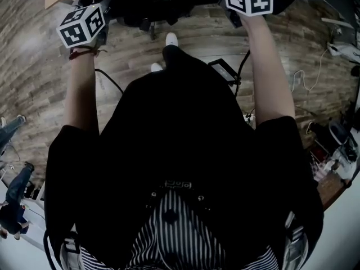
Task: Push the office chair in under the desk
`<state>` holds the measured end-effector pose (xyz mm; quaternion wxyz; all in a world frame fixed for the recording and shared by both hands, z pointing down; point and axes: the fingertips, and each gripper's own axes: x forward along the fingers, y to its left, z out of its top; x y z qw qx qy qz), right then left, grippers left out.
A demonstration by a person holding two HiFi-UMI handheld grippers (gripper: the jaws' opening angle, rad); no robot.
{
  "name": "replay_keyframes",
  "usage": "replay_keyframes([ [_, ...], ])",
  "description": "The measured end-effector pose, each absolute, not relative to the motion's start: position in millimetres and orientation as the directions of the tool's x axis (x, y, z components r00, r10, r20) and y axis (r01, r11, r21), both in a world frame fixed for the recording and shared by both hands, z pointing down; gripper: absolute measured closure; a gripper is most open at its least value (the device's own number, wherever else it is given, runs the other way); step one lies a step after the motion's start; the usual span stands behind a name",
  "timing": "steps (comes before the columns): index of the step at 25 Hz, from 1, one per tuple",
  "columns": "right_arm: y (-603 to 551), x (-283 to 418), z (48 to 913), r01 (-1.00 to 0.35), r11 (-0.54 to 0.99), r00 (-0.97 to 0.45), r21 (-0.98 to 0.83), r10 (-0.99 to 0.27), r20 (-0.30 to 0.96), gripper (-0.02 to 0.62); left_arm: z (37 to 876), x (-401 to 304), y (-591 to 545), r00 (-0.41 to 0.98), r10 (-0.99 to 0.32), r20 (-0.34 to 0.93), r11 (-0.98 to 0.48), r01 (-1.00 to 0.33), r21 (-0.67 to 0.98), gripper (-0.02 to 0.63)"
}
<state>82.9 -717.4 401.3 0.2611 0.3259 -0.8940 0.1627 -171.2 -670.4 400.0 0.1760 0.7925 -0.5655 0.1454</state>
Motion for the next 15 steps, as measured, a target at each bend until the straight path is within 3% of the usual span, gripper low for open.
replay_keyframes([
  [15,-756.6,65.4,393.7,-0.578,0.810,-0.698,-0.100,-0.428,0.575,0.370,391.2,-185.9,-699.6,0.254,-0.867,0.428,-0.228,-0.967,0.112,0.261],
])
